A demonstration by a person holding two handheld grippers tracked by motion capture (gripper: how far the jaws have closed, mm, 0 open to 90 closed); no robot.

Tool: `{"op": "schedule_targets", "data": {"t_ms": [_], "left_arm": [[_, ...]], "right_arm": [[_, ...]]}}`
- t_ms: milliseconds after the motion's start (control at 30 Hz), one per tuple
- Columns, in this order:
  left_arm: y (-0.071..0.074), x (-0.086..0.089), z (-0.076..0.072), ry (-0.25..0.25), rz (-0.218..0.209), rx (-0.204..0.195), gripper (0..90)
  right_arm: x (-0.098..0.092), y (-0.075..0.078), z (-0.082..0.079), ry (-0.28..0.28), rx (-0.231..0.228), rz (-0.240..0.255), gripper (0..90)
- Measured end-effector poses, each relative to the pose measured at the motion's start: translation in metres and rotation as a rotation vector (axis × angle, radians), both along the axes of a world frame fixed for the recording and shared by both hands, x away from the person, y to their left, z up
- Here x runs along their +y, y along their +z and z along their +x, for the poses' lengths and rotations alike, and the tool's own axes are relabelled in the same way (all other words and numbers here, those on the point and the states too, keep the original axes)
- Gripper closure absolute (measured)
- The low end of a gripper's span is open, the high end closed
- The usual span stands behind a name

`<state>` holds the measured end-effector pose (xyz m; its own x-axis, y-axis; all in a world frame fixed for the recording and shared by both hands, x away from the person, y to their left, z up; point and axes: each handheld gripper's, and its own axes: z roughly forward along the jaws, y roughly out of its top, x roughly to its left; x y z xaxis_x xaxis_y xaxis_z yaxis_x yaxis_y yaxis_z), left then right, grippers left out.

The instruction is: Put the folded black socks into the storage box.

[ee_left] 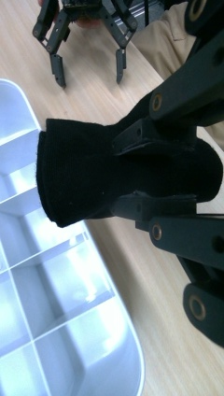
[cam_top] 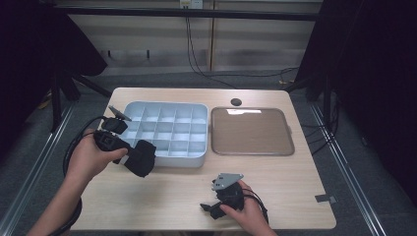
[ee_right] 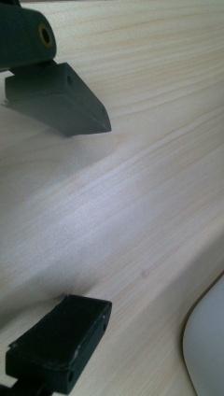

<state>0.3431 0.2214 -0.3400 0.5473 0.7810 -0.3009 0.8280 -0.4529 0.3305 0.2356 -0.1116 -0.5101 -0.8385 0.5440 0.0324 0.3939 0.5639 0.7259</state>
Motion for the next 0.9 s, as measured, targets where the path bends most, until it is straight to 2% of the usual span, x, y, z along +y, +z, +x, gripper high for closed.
{"op": "schedule_targets", "data": {"t_ms": [167,433,567,900], "left_arm": [[0.003,0.002,0.005,-0.001,0.005,-0.005,71.6],[0.004,0.008,0.015,0.025,-0.011,0.000,71.6],[0.005,0.010,0.018,0.033,-0.017,-0.011,71.6],[0.007,0.012,0.033,0.041,0.011,-0.038,71.7]], "right_arm": [[0.000,0.000,0.000,0.000,0.000,0.000,11.6],[0.000,0.000,0.000,0.000,0.000,0.000,11.7],[0.000,0.000,0.000,0.000,0.000,0.000,11.6],[0.000,0.000,0.000,-0.001,-0.003,-0.001,11.6]]}}
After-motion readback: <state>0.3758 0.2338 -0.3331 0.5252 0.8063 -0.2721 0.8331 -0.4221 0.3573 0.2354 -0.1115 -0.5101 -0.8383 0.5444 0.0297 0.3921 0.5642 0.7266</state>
